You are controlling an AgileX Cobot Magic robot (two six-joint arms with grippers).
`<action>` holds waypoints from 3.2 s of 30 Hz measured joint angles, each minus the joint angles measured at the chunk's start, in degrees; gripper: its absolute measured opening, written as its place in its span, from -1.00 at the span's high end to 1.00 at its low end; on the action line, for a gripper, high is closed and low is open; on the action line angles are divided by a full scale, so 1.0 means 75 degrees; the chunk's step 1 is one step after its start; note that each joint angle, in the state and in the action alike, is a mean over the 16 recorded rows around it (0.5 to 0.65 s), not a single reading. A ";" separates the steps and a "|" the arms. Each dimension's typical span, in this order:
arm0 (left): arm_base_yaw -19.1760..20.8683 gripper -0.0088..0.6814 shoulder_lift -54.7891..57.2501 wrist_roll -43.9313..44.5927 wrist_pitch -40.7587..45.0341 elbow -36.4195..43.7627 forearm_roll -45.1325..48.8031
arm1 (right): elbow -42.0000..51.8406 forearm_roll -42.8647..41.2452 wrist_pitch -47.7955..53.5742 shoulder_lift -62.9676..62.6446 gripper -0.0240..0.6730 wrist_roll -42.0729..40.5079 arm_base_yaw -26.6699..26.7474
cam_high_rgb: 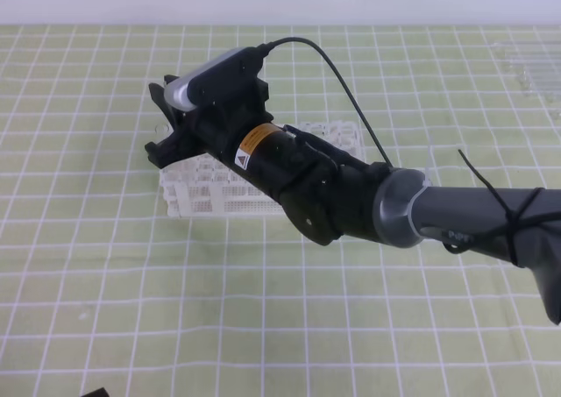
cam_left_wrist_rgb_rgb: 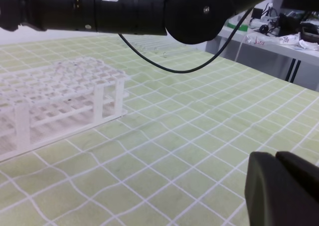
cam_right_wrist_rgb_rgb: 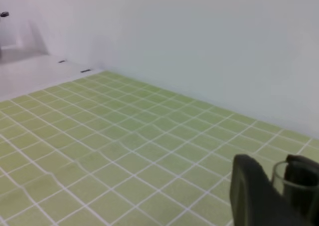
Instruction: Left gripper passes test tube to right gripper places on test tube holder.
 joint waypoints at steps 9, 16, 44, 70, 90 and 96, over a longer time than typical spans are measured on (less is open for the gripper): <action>0.0000 0.98 0.0004 0.0000 0.0006 0.0005 0.0001 | 0.0000 -0.0005 0.0059 0.0012 0.45 -0.0004 0.0000; -0.0002 0.98 -0.0009 0.0000 0.0038 -0.0021 -0.0005 | 0.0000 -0.0007 0.0151 -0.0009 0.20 -0.0004 0.0000; -0.0003 0.98 -0.0015 0.0000 0.0044 -0.0032 -0.0007 | 0.3547 -0.0236 0.2544 -0.5508 0.88 0.0044 0.0000; -0.0004 0.98 -0.0017 0.0000 0.0051 -0.0043 -0.0009 | 0.7648 0.0688 0.6312 -1.3402 0.97 -0.0111 0.0000; -0.0003 0.98 -0.0009 0.0001 0.0067 -0.0045 -0.0009 | 0.8259 -0.0498 0.7437 -1.4493 0.97 0.0215 -0.0508; -0.0002 0.98 -0.0003 0.0000 0.0049 -0.0027 -0.0005 | 0.9046 -0.1398 0.6296 -1.4640 0.97 0.0589 -0.2021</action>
